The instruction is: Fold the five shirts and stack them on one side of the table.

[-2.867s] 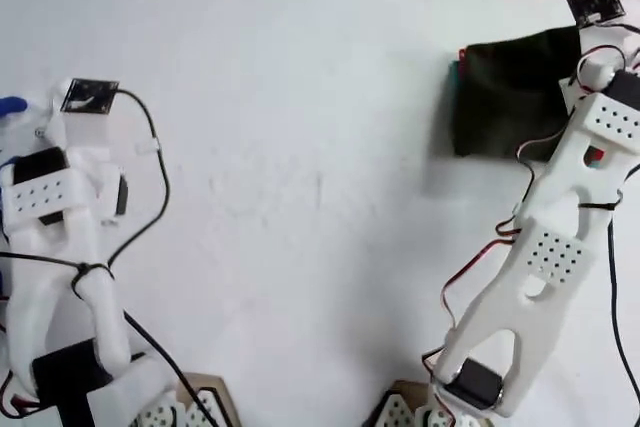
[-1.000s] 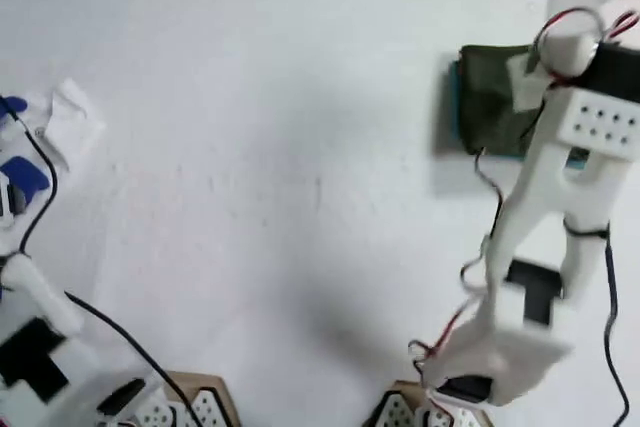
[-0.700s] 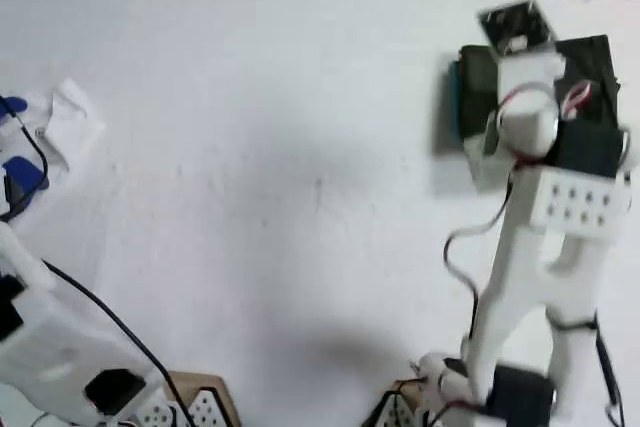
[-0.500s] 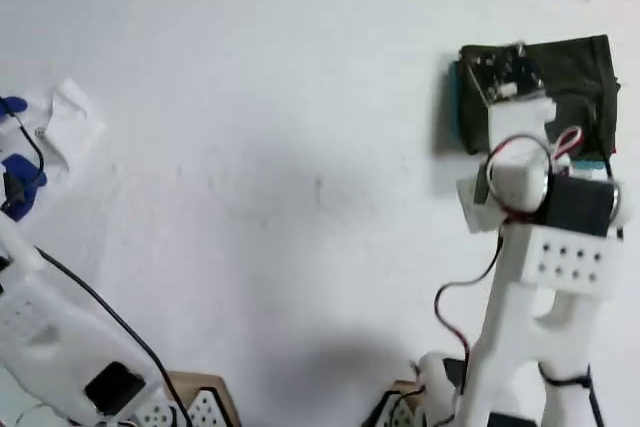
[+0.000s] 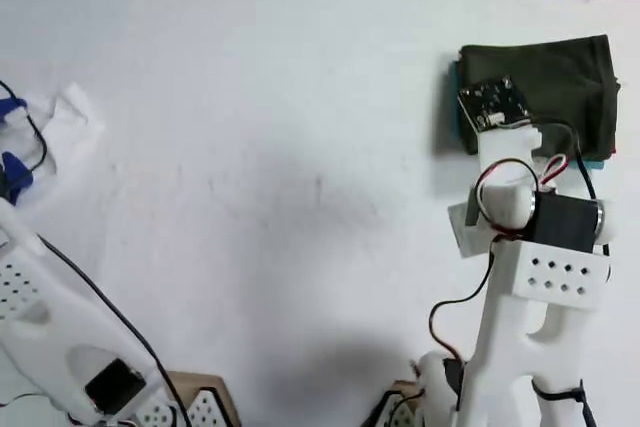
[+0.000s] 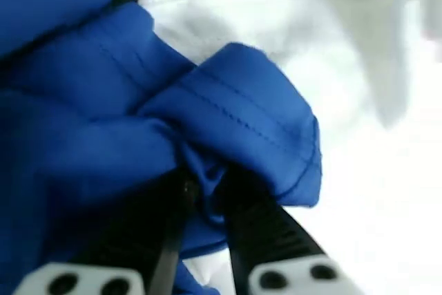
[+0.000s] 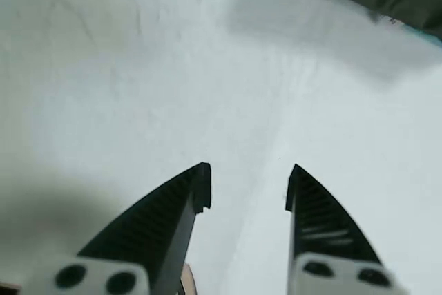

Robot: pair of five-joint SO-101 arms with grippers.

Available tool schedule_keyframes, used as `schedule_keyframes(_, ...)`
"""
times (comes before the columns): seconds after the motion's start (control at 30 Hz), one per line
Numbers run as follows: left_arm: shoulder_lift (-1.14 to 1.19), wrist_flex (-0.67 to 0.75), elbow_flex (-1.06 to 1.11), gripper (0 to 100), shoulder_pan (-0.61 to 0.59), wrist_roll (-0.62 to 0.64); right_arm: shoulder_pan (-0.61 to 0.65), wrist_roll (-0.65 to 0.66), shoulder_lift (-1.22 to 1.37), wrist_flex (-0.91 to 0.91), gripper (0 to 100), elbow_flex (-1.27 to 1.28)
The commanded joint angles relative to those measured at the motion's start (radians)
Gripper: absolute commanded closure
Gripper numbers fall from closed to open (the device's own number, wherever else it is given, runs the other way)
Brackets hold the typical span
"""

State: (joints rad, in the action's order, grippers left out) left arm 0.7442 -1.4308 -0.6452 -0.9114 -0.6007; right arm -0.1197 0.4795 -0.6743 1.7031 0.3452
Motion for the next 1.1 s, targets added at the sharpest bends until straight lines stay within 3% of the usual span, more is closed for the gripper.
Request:
schedule_keyframes(0.0, -0.021, -0.140, -0.171, 97, 0.041, 0.048, 0.001, -0.006, -0.036, -0.056, 82.1, 0.038)
schedule_keyframes(0.13, -0.021, -0.364, -0.414, 97, 0.110, 0.100, -0.001, 0.002, -0.036, -0.168, 82.0, 0.172)
schedule_keyframes(0.23, -0.064, -0.359, -0.469, 97, 0.130, 0.126, -0.001, 0.002, -0.036, -0.268, 82.0, 0.282)
schedule_keyframes(0.53, -0.379, -0.356, -0.242, 97, 0.219, 0.123, -0.002, 0.003, -0.031, -0.568, 82.0, 0.591)
schedule_keyframes(0.83, -0.542, -0.330, 0.001, 97, 0.284, 0.115, -0.002, 0.003, -0.028, -0.598, 82.0, 0.617)
schedule_keyframes(1.07, -0.436, -0.221, 0.145, 80, 0.184, 0.015, -0.002, 0.003, -0.028, -0.596, 82.0, 0.617)
